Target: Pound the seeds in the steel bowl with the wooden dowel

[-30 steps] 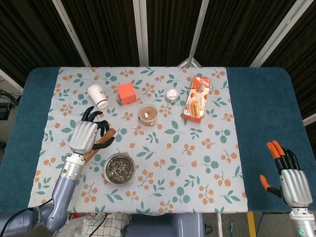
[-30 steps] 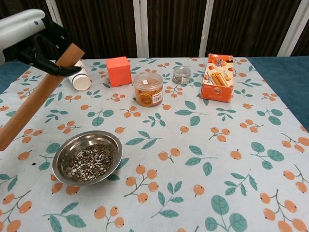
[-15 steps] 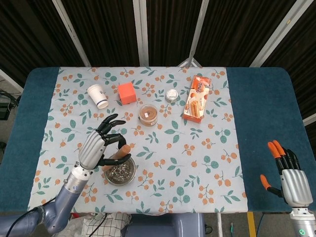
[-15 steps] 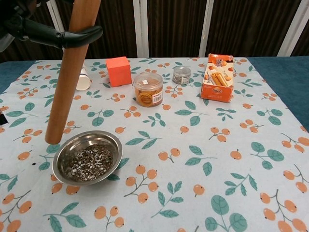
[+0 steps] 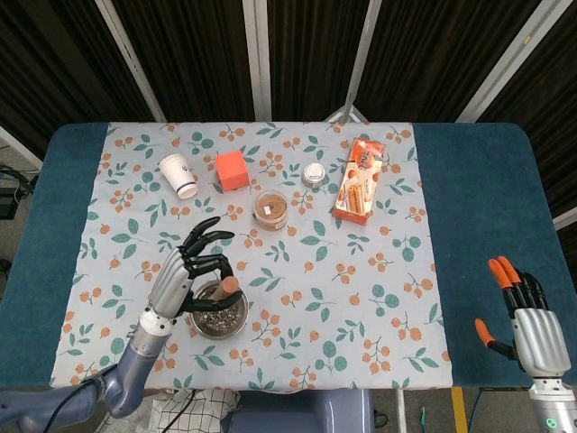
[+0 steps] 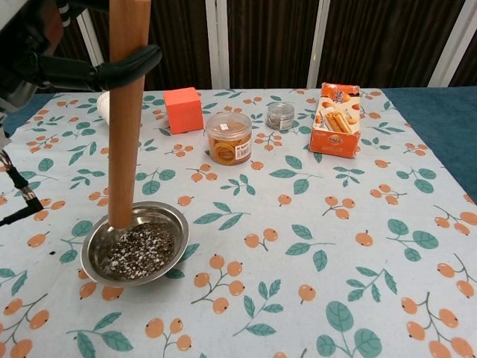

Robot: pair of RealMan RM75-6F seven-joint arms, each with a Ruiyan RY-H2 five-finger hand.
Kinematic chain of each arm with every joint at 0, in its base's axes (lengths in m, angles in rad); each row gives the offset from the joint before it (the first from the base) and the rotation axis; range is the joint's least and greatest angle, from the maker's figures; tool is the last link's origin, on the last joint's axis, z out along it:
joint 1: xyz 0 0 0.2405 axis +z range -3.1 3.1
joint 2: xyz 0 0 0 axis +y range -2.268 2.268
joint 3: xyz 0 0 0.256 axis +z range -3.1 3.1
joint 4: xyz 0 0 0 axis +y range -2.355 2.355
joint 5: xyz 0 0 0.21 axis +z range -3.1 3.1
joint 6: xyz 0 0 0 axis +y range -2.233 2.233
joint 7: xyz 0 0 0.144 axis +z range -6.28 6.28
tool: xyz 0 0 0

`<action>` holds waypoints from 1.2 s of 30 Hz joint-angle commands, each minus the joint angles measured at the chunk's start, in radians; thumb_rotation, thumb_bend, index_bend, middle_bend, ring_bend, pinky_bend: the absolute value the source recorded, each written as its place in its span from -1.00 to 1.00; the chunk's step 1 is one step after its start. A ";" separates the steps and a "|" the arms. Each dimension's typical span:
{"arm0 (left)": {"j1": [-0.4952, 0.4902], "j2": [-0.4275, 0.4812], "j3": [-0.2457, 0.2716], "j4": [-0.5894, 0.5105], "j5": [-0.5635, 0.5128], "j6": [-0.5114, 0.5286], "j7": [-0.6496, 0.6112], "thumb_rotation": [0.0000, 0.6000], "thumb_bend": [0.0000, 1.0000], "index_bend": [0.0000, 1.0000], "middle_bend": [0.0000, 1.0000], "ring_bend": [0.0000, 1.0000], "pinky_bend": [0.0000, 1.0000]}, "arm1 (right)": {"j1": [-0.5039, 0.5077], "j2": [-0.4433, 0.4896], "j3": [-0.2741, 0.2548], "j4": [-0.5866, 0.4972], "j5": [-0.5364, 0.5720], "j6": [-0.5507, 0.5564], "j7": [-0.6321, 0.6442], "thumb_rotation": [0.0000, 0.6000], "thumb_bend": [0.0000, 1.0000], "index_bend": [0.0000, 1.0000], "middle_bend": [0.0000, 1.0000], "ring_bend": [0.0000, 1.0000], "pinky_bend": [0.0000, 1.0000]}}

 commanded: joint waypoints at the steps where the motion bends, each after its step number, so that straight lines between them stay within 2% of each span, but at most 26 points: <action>1: -0.008 -0.038 0.001 0.062 -0.001 0.014 -0.044 1.00 0.17 0.30 0.46 -0.53 -0.77 | 0.001 0.000 0.000 -0.001 0.001 -0.003 -0.001 1.00 -0.27 -1.00 -1.00 -1.00 -1.00; 8: -0.020 -0.081 0.003 0.144 -0.020 0.001 -0.088 1.00 0.17 0.30 0.46 -0.53 -0.77 | 0.002 0.002 0.001 -0.003 0.006 -0.007 0.005 1.00 -0.27 -1.00 -1.00 -1.00 -1.00; 19: -0.049 -0.172 0.015 0.333 -0.042 -0.015 -0.193 1.00 0.17 0.30 0.46 -0.53 -0.77 | 0.007 0.005 0.006 -0.005 0.025 -0.023 0.019 1.00 -0.27 -1.00 -1.00 -1.00 -1.00; 30: -0.032 -0.229 0.062 0.494 -0.026 0.048 -0.265 1.00 0.17 0.30 0.46 -0.53 -0.77 | 0.005 0.005 0.008 -0.004 0.030 -0.021 0.019 1.00 -0.27 -1.00 -1.00 -1.00 -1.00; 36: -0.010 -0.246 0.078 0.536 -0.033 0.076 -0.292 1.00 0.17 0.30 0.46 -0.53 -0.77 | 0.003 0.003 0.007 -0.005 0.026 -0.018 0.015 1.00 -0.27 -1.00 -1.00 -1.00 -1.00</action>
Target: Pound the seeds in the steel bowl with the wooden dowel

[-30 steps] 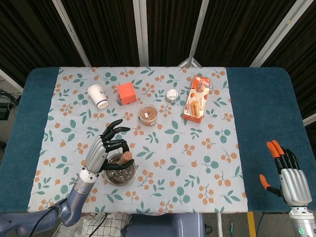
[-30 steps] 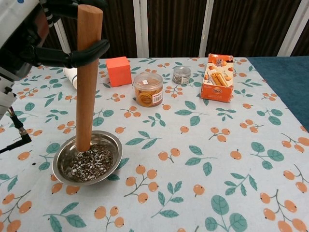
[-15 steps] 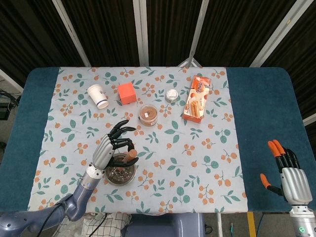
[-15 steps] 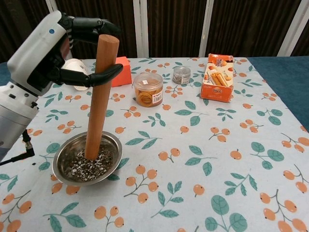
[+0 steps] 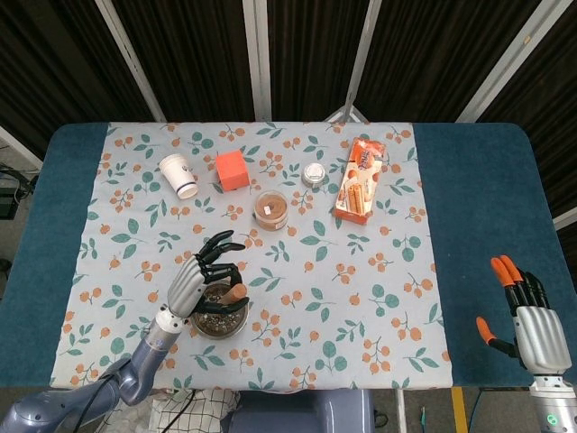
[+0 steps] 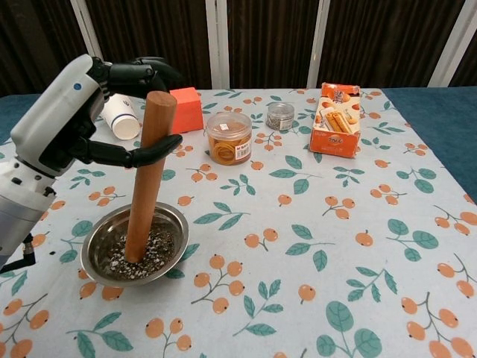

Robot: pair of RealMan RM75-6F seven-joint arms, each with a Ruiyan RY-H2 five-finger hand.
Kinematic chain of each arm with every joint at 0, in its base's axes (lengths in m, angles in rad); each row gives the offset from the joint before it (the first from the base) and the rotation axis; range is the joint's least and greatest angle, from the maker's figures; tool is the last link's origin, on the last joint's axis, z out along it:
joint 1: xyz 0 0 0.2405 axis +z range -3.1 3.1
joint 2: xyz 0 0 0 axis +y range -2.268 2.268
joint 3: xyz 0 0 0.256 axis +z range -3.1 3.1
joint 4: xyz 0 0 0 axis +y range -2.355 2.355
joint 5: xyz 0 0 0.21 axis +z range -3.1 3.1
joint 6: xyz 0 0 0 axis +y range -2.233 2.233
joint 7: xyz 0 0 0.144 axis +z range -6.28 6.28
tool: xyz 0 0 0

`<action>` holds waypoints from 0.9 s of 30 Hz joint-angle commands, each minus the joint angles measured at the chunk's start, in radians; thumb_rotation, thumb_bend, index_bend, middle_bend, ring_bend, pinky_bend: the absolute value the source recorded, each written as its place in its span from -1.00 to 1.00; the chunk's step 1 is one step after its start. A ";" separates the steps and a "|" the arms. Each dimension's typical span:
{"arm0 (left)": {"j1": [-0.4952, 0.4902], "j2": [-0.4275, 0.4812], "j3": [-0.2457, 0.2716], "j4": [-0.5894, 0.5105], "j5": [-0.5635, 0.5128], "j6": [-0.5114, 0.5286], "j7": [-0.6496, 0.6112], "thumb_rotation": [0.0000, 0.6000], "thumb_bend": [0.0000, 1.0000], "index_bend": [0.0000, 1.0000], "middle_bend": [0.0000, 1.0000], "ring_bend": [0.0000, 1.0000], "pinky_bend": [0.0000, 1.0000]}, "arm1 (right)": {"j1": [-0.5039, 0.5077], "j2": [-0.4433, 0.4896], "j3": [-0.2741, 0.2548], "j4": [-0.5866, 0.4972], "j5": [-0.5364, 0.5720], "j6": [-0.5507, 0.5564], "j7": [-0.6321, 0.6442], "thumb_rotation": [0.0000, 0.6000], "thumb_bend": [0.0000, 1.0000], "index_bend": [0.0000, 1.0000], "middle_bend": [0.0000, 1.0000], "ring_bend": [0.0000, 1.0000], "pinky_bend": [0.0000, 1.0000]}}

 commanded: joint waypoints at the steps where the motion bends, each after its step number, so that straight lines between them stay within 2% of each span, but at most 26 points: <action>1: 0.015 -0.009 0.010 0.016 -0.006 0.012 -0.017 1.00 0.17 0.30 0.46 -0.53 -0.77 | -0.001 -0.001 0.000 0.000 -0.001 0.002 -0.001 1.00 -0.27 -1.00 -1.00 -1.00 -1.00; 10: 0.025 -0.023 0.019 0.033 -0.012 0.037 -0.032 1.00 0.17 0.30 0.46 -0.53 -0.77 | 0.000 -0.002 0.002 0.000 -0.003 0.004 -0.002 1.00 -0.27 -1.00 -1.00 -1.00 -1.00; 20: -0.030 0.006 -0.029 -0.060 -0.018 0.029 0.008 1.00 0.17 0.30 0.46 -0.53 -0.77 | 0.000 -0.001 0.002 0.001 -0.003 0.004 0.002 1.00 -0.27 -1.00 -1.00 -1.00 -1.00; 27: -0.056 -0.028 -0.036 0.005 -0.028 0.004 0.002 1.00 0.17 0.30 0.46 -0.52 -0.77 | 0.002 0.002 0.001 -0.004 0.003 -0.006 0.009 1.00 -0.27 -1.00 -1.00 -1.00 -1.00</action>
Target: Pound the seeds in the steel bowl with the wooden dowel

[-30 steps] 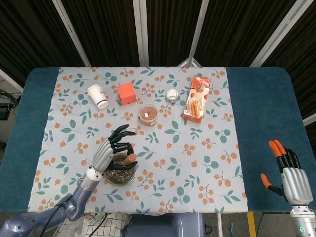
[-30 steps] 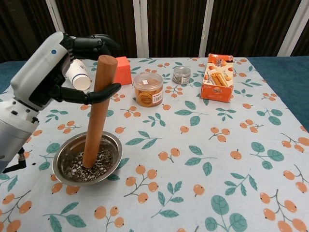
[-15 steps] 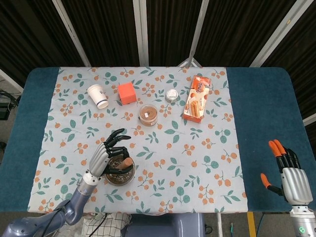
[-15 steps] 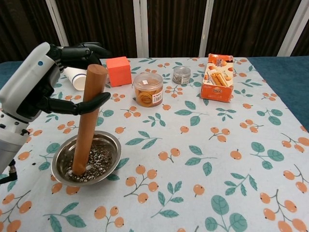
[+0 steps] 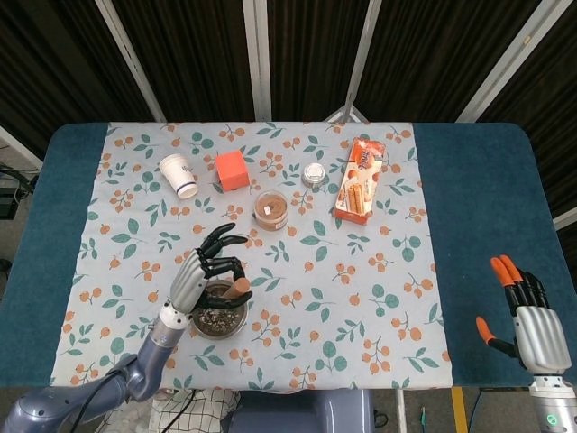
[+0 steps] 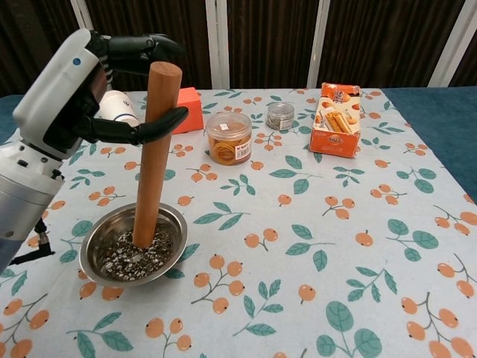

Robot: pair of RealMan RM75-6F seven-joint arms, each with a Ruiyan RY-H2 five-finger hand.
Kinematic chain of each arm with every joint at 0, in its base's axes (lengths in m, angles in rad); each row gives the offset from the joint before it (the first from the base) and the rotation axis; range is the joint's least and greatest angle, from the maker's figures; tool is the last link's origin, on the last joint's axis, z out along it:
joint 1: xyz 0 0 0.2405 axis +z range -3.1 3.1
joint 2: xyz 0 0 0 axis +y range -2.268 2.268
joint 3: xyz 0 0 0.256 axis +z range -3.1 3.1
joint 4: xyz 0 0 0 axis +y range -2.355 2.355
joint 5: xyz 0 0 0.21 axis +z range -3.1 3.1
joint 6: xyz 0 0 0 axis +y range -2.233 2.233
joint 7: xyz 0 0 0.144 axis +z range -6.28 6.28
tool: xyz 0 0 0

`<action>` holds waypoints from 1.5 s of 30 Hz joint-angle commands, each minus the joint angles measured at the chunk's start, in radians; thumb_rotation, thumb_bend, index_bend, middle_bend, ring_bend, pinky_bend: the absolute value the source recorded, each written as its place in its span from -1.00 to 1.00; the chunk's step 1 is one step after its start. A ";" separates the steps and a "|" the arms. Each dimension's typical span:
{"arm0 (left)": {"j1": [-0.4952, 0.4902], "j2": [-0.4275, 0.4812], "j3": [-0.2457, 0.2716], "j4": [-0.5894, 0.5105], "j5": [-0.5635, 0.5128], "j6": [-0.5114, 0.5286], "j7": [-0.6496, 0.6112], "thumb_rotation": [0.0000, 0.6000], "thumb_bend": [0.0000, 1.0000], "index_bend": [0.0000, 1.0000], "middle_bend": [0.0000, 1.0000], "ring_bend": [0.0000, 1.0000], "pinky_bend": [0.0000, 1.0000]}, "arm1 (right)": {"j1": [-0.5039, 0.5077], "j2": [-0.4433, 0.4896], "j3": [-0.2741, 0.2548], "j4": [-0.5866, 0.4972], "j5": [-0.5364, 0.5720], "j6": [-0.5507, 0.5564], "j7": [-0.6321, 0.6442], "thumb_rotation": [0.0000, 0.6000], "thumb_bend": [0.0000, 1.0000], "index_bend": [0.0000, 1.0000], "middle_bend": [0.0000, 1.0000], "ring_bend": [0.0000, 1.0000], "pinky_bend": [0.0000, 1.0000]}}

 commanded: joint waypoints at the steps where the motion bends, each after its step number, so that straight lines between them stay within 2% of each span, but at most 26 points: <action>1: -0.011 -0.025 0.001 0.044 -0.002 -0.004 -0.010 1.00 0.17 0.30 0.46 -0.52 -0.77 | 0.001 0.001 0.000 -0.002 0.001 -0.003 0.003 1.00 -0.27 -1.00 -1.00 -1.00 -1.00; 14: 0.029 -0.100 0.031 0.200 -0.009 0.072 -0.097 1.00 0.18 0.30 0.46 -0.52 -0.77 | 0.001 0.003 0.000 -0.007 0.003 -0.004 0.014 1.00 -0.27 -1.00 -1.00 -1.00 -1.00; 24: 0.051 -0.127 0.040 0.277 -0.030 0.086 -0.155 1.00 0.18 0.30 0.45 -0.52 -0.77 | 0.000 0.000 -0.001 -0.010 0.005 -0.006 0.006 1.00 -0.27 -1.00 -1.00 -1.00 -1.00; 28: 0.035 -0.130 0.032 0.270 -0.029 0.104 -0.160 1.00 0.17 0.30 0.45 -0.52 -0.77 | 0.000 0.000 0.000 -0.010 0.005 -0.004 0.007 1.00 -0.27 -1.00 -1.00 -1.00 -1.00; 34: 0.003 -0.110 0.018 0.200 -0.019 0.132 -0.130 1.00 0.17 0.30 0.44 -0.52 -0.77 | -0.001 0.001 0.000 -0.007 0.002 0.000 0.011 1.00 -0.27 -1.00 -1.00 -1.00 -1.00; 39: 0.003 -0.095 0.022 0.168 -0.020 0.122 -0.106 1.00 0.17 0.30 0.44 -0.52 -0.77 | -0.002 0.003 0.000 -0.006 0.000 0.002 0.017 1.00 -0.27 -1.00 -1.00 -1.00 -1.00; 45: 0.017 -0.098 0.035 0.180 -0.031 0.091 -0.097 1.00 0.17 0.30 0.44 -0.52 -0.77 | -0.001 0.003 -0.001 -0.006 -0.004 0.002 0.019 1.00 -0.27 -1.00 -1.00 -1.00 -1.00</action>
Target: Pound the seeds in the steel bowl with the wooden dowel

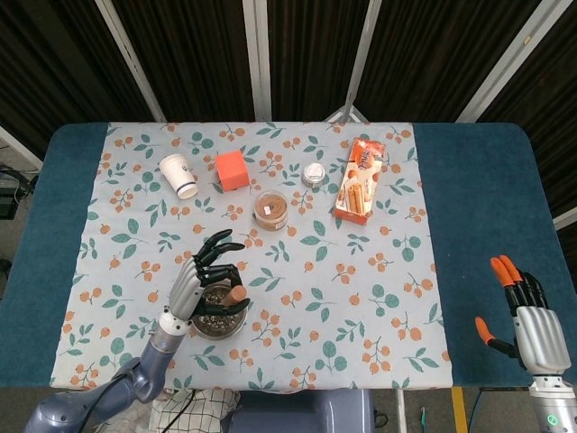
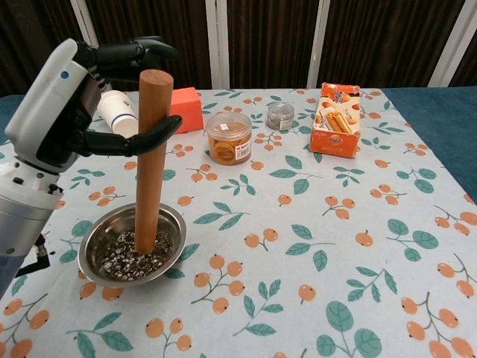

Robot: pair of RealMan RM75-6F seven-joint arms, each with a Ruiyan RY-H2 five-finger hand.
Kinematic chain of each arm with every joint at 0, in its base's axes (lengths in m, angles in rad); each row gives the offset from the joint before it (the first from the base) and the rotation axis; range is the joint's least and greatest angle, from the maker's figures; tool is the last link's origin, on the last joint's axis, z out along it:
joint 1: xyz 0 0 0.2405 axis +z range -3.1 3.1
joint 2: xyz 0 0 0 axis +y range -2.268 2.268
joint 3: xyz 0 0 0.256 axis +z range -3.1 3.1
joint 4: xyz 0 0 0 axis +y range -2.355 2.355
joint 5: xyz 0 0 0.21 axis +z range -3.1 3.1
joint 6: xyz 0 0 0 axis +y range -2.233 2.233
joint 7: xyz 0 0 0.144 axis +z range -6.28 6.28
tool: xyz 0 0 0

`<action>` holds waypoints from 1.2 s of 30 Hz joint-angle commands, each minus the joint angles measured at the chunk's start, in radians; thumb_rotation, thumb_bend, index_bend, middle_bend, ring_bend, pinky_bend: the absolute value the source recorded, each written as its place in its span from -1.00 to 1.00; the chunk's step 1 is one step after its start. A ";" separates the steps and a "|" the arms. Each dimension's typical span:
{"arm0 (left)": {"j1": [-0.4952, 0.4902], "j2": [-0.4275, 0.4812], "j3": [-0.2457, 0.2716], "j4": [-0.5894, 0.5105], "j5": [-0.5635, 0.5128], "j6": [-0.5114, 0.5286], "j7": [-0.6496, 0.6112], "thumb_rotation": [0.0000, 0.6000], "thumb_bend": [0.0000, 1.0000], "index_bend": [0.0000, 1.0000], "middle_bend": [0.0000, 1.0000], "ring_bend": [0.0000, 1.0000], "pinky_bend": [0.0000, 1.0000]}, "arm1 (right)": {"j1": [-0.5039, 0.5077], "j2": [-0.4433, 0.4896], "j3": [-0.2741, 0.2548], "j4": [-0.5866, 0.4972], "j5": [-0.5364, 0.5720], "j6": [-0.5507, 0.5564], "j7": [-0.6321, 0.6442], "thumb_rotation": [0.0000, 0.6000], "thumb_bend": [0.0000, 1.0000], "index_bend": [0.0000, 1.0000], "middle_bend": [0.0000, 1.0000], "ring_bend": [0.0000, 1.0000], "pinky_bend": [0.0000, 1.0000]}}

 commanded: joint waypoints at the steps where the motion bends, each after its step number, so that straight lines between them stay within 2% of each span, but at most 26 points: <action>1: 0.006 -0.006 0.006 0.016 -0.006 -0.014 0.001 1.00 0.18 0.30 0.44 -0.52 -0.77 | 0.000 0.000 0.000 0.000 0.000 0.000 0.000 1.00 -0.27 -1.00 -1.00 -1.00 -1.00; 10: 0.031 -0.035 0.021 0.090 -0.025 -0.046 -0.029 1.00 0.18 0.30 0.44 -0.52 -0.77 | 0.001 0.000 0.000 0.000 0.002 -0.004 -0.001 1.00 -0.27 -1.00 -1.00 -1.00 -1.00; 15: 0.028 -0.031 0.012 0.083 -0.026 -0.024 -0.047 1.00 0.17 0.30 0.43 -0.52 -0.77 | 0.001 -0.002 -0.001 -0.001 0.000 -0.003 -0.006 1.00 -0.27 -1.00 -1.00 -1.00 -1.00; 18: 0.010 -0.016 -0.004 0.044 -0.020 0.006 -0.037 1.00 0.17 0.29 0.43 -0.52 -0.77 | 0.001 -0.002 0.000 -0.001 0.001 -0.001 -0.005 1.00 -0.27 -1.00 -1.00 -1.00 -1.00; 24: -0.031 0.049 -0.039 -0.113 0.001 0.042 0.035 1.00 0.17 0.29 0.43 -0.52 -0.77 | -0.001 -0.001 -0.001 -0.001 -0.003 0.003 -0.004 1.00 -0.27 -1.00 -1.00 -1.00 -1.00; 30: -0.036 0.115 -0.039 -0.244 0.022 0.036 0.127 1.00 0.17 0.29 0.43 -0.52 -0.77 | -0.002 -0.001 -0.004 0.002 -0.009 0.006 -0.006 1.00 -0.27 -1.00 -1.00 -1.00 -1.00; 36: -0.022 0.111 -0.019 -0.254 0.019 -0.001 0.168 1.00 0.17 0.28 0.43 -0.52 -0.77 | -0.003 -0.002 -0.005 0.001 -0.012 0.008 -0.011 1.00 -0.27 -1.00 -1.00 -1.00 -1.00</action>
